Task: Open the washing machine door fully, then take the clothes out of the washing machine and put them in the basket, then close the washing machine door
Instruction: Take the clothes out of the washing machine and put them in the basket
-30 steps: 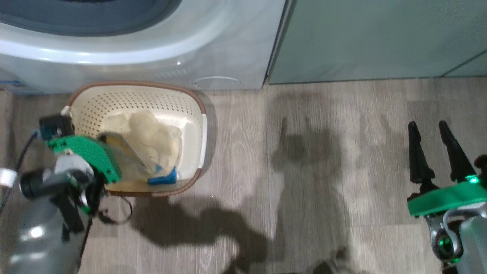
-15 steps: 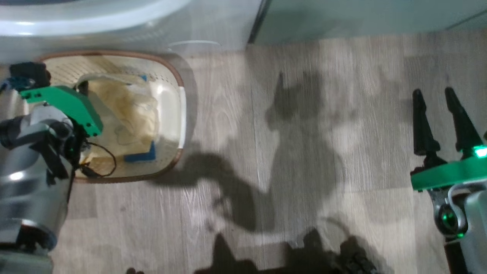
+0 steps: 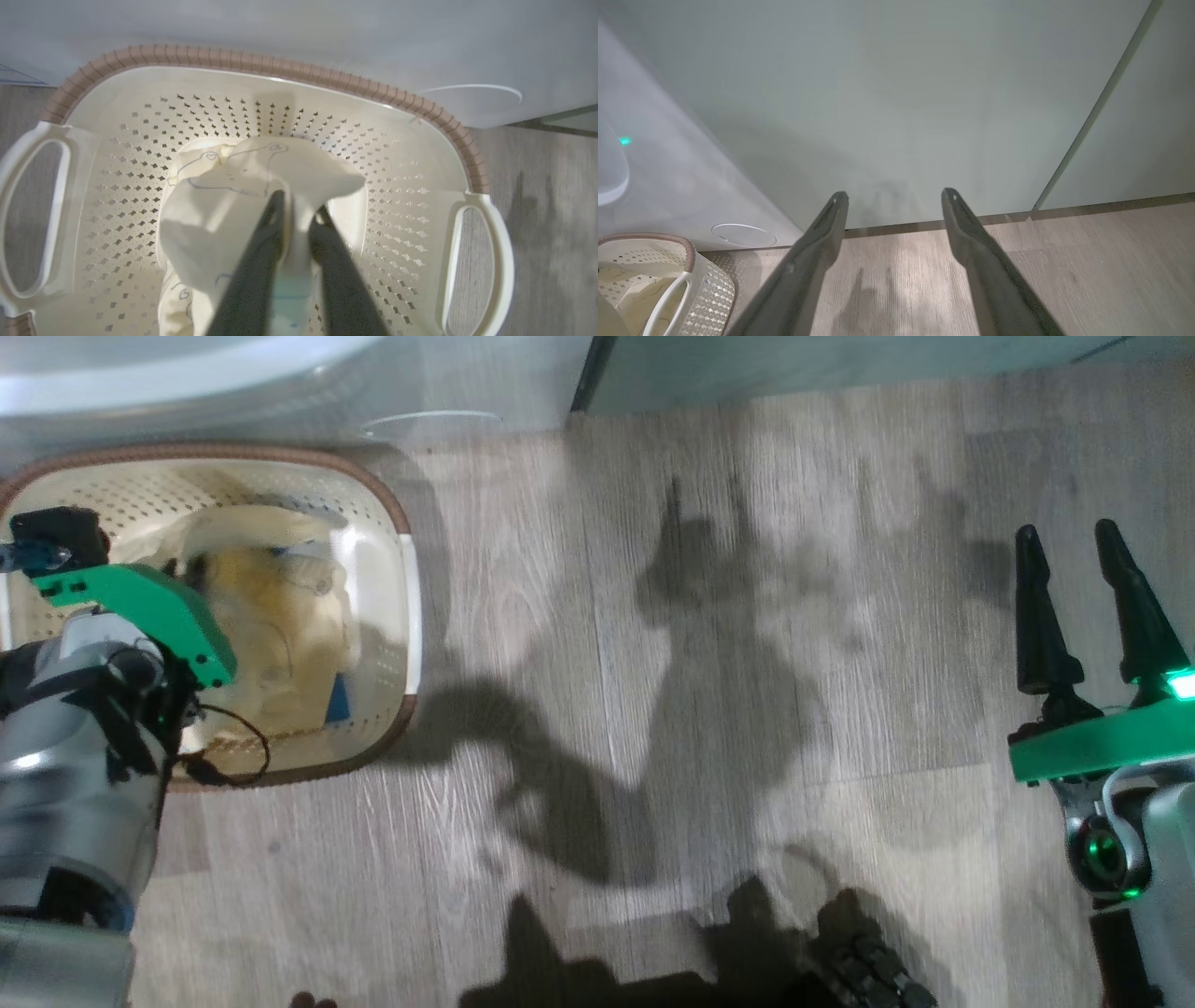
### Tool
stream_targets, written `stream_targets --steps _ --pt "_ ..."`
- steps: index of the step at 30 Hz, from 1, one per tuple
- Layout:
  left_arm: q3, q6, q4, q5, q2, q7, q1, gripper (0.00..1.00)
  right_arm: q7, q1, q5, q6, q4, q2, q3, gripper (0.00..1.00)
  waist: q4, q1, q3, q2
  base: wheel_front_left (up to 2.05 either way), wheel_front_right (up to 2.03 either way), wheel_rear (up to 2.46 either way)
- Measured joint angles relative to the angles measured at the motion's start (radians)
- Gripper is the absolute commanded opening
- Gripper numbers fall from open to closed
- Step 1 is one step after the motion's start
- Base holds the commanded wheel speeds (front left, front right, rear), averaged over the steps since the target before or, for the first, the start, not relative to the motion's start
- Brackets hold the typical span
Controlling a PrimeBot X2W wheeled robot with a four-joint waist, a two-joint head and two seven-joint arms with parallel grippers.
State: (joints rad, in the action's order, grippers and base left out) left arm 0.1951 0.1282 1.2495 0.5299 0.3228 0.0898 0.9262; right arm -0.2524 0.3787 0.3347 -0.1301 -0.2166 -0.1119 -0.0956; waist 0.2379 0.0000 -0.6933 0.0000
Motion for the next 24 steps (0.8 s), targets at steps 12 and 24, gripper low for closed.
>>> stream_targets --steps 12,24 --pt "0.098 0.002 -0.042 0.059 -0.026 0.111 -0.113 1.00 0.000 -0.023 0.000 0.000 -0.022 0.002 -0.003 1.00 -0.018 -0.0001 0.147 0.0000 0.00 0.00 0.00" --pt "0.163 0.002 -0.351 0.223 0.023 0.161 -0.362 1.00 0.000 -0.189 0.009 0.000 -0.050 -0.001 0.027 1.00 -0.045 -0.0002 0.396 0.0001 0.00 0.00 0.00"
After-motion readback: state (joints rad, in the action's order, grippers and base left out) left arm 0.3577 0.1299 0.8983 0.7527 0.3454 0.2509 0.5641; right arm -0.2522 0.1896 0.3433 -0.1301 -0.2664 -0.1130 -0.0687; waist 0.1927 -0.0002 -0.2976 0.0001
